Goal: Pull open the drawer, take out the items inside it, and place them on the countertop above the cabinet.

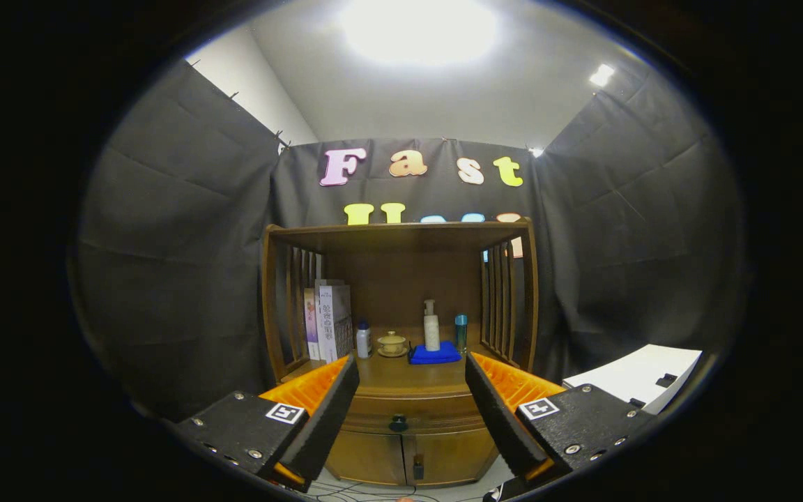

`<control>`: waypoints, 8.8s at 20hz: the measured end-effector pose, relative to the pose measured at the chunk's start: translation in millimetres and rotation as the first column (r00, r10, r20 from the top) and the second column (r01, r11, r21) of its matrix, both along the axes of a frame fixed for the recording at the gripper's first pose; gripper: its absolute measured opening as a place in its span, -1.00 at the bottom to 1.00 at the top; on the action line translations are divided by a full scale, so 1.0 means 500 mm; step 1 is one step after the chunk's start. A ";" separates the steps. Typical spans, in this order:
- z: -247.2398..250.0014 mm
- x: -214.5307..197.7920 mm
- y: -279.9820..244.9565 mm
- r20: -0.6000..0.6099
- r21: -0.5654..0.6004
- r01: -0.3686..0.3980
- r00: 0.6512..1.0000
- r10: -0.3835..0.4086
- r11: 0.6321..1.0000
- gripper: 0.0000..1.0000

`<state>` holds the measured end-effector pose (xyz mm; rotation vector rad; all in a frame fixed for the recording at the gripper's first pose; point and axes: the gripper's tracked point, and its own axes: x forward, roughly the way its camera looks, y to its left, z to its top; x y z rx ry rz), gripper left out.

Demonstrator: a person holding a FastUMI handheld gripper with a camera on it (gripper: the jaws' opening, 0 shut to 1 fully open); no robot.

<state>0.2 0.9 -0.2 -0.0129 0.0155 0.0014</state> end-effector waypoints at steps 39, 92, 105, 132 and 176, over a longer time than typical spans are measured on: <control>-0.440 0.286 0.026 -0.304 -0.030 0.036 0.952 -0.043 0.999 0.93; -0.592 0.103 0.046 -0.481 -0.025 0.022 0.876 -0.031 0.999 -0.44; -0.590 0.026 0.058 -0.487 -0.025 -0.087 0.871 0.064 0.996 -0.11; -0.307 0.268 0.052 -0.454 -0.018 -0.065 0.890 0.050 0.998 0.88; -0.414 0.282 0.125 -0.578 -0.023 -0.042 0.816 0.021 0.999 -0.82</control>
